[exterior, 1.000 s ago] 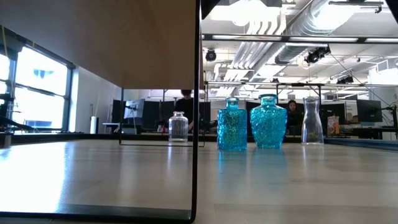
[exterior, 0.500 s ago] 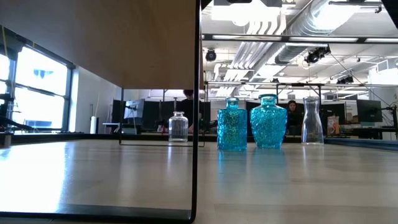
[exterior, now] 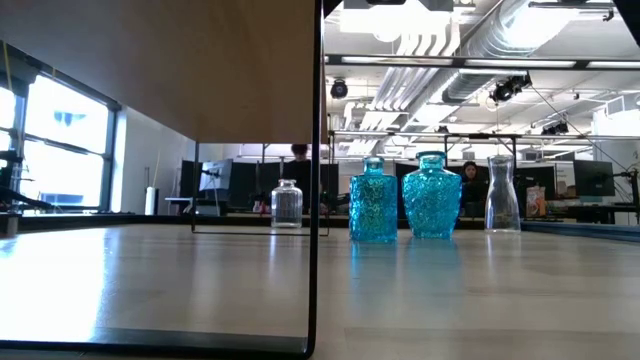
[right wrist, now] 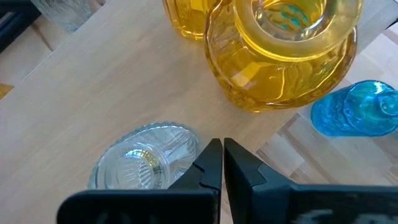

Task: Sort vases onto shelf
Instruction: Put the top middle transparent vase on the shelf, then adjust the shelf on the table

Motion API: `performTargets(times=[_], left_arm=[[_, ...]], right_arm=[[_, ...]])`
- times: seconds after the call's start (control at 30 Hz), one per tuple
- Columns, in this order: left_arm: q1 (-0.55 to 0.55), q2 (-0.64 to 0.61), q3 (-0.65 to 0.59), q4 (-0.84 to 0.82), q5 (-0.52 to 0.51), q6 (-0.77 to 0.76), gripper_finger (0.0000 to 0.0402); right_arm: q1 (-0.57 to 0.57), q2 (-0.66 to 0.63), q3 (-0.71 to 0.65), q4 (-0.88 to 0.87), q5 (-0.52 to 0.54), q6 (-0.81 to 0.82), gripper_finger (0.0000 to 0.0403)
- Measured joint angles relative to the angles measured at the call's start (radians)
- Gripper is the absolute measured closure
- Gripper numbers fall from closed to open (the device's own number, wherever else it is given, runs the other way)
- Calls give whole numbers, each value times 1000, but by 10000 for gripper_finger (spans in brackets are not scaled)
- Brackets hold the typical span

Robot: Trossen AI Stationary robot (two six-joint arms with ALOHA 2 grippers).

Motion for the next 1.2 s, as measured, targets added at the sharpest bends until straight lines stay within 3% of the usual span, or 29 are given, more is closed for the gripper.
performTargets(times=[0.4,0.6,0.7,0.93,1.2], left_arm=[[0,-6,0,2,1,5,401],[0,-41,0,0,-13,36,401],[0,-73,0,-9,-74,51,401],[1,-174,0,-76,-331,54,401],[63,-240,1,-69,-500,112,401]], right_arm=[[24,-20,8,-21,100,-29,403],[54,-63,8,-24,227,-54,403],[76,-90,10,-26,301,-90,403],[115,-140,10,-27,522,-161,403],[19,-206,10,-1,539,-331,403]])
